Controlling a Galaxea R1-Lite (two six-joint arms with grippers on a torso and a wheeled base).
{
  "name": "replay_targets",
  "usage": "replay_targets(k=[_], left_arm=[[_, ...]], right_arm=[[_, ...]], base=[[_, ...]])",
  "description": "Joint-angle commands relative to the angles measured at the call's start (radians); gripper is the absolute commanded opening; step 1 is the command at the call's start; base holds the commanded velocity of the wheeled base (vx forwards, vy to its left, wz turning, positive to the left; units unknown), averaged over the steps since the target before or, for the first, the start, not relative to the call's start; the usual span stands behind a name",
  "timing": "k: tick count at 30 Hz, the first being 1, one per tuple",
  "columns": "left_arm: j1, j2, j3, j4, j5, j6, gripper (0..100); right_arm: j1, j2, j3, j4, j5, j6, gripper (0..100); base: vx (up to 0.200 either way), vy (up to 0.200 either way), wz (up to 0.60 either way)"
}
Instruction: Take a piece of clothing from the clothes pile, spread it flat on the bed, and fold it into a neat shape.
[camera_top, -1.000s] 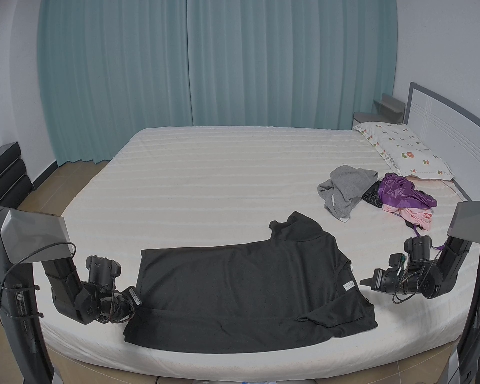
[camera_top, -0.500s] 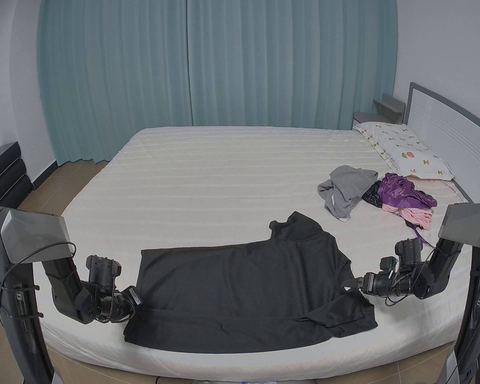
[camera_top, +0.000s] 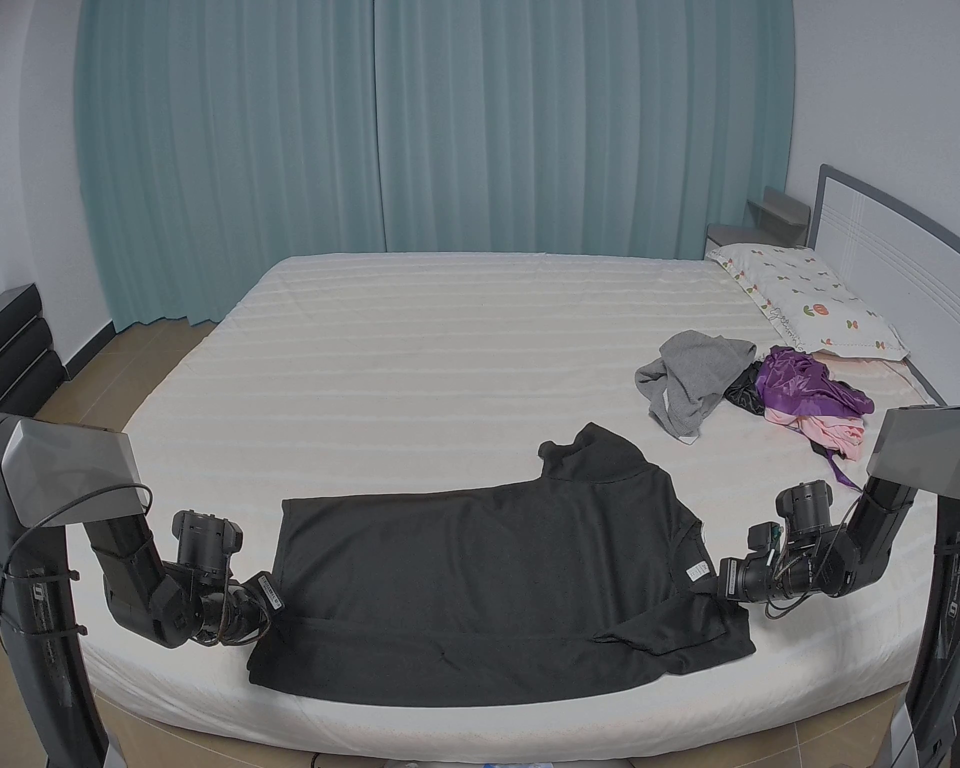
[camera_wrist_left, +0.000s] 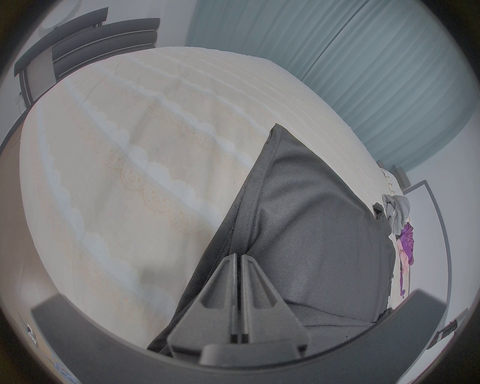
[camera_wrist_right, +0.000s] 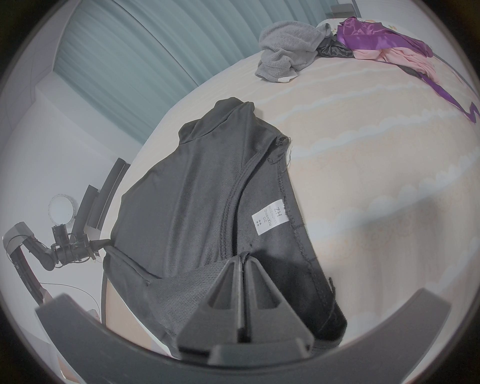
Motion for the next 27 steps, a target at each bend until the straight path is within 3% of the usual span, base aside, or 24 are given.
replay_targets(k=[1, 13, 27], left_arm=[[0.0, 0.001, -0.001, 0.0, 0.0, 0.0, 0], [-0.005, 0.027, -0.006, -0.002, 0.046, 0.024, 0], [-0.016, 0.041, -0.029, 0.0, 0.063, 0.029, 0]], right_arm=[[-0.008, -0.023, 0.01, 0.0, 0.002, 0.0, 0], [-0.067, -0.072, 0.008, -0.005, 0.008, 0.009, 0], [-0.036, -0.023, -0.006, -0.011, 0.004, 0.008, 0]], base=[[0.0, 0.0, 0.0], [0.0, 0.0, 0.0], [0.0, 0.0, 0.0]])
